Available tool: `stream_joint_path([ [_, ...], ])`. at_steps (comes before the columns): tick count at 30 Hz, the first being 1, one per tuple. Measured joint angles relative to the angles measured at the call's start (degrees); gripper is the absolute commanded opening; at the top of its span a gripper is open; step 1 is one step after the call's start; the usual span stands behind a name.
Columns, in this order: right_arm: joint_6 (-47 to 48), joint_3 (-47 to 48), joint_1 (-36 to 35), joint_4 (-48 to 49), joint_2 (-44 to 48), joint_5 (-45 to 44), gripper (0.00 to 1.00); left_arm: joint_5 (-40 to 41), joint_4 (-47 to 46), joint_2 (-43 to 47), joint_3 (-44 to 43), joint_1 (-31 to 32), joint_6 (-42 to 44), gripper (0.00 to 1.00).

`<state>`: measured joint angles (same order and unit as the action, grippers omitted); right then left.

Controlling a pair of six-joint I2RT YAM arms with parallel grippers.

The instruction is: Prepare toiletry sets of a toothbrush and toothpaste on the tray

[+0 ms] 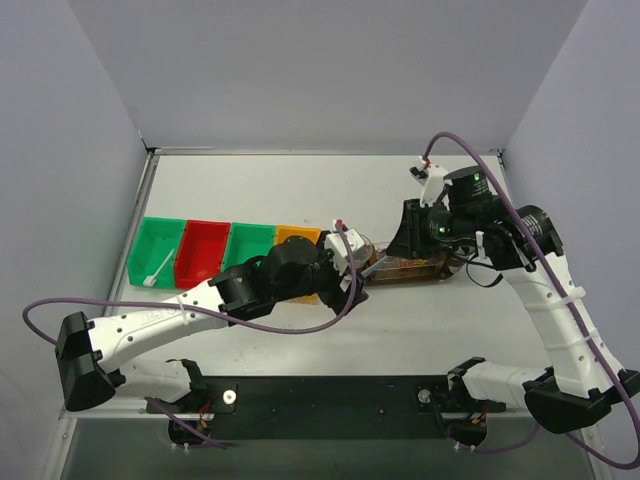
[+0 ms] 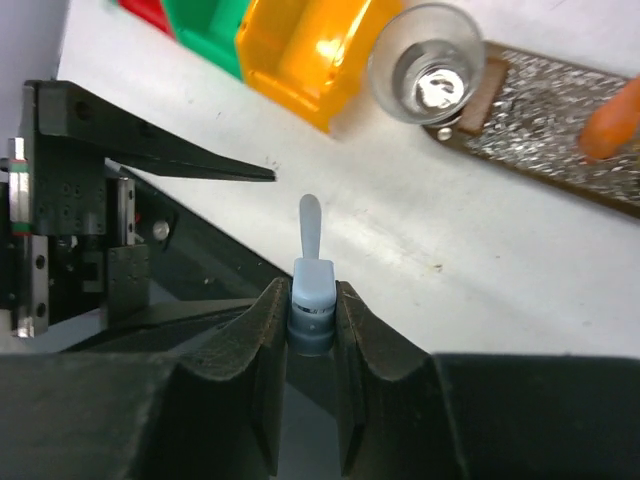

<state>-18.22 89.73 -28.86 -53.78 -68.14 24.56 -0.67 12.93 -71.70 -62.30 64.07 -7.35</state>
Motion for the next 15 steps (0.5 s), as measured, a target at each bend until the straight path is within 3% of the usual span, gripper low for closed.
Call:
stream_joint_path([
  [10, 7.80, 11.39, 0.76, -4.52, -2.95, -13.64, 0.00, -2.19, 0.15, 2.86, -2.16, -12.17, -9.75, 0.88],
  [15, 11.21, 12.61, 1.20, -5.29, -6.25, -18.86, 0.00, -0.35, 0.90, 4.44, -3.30, -18.18, -16.35, 0.88],
])
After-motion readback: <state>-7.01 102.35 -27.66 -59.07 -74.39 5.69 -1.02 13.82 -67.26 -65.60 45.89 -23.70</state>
